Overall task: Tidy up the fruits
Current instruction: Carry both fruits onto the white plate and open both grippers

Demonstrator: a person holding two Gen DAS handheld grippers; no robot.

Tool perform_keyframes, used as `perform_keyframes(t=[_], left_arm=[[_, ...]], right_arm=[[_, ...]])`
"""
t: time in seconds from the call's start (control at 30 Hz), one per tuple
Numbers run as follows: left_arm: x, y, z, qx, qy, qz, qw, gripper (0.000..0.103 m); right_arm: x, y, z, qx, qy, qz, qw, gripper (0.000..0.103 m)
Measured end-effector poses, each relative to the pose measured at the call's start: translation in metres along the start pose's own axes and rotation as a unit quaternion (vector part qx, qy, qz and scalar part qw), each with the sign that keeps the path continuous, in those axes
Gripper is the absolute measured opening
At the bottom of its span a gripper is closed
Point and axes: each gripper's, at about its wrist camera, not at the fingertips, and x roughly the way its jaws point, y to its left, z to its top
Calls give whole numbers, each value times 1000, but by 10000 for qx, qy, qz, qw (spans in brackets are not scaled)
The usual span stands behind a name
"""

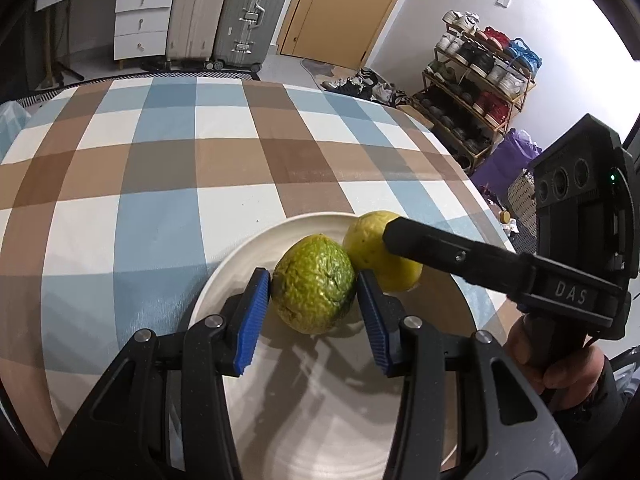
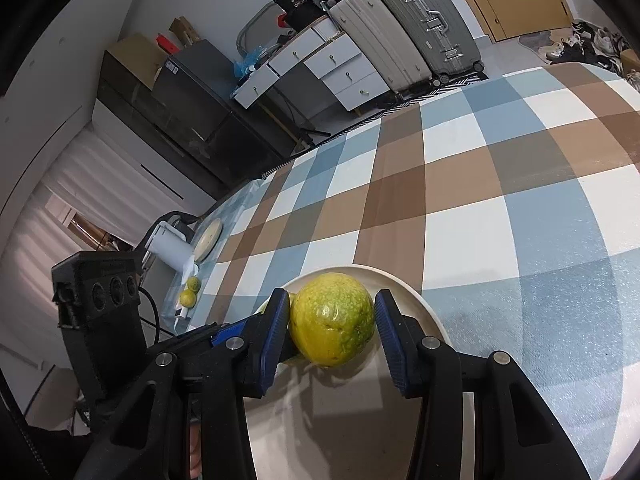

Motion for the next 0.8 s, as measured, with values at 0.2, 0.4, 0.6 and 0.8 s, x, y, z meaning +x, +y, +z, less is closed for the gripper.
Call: perform_keyframes(t=[0.2, 0.4, 0.6, 0.8], left_arm=[[-16, -4, 1, 30, -186, 41, 9998, 68], [-57, -10, -6, -20, -489, 269, 9984, 80], [-102, -20, -27, 12, -681, 760, 9948, 84], [-145, -37, -58, 79, -887, 1150, 9894, 89]], right_arm=[[-8, -4, 1, 171, -152, 112, 9997, 52], [-47, 15, -2, 18, -574, 155, 9982, 85], [-100, 41, -24, -160, -964, 152, 9951, 102], [-137, 57, -56, -162, -1200, 44, 9926, 103]])
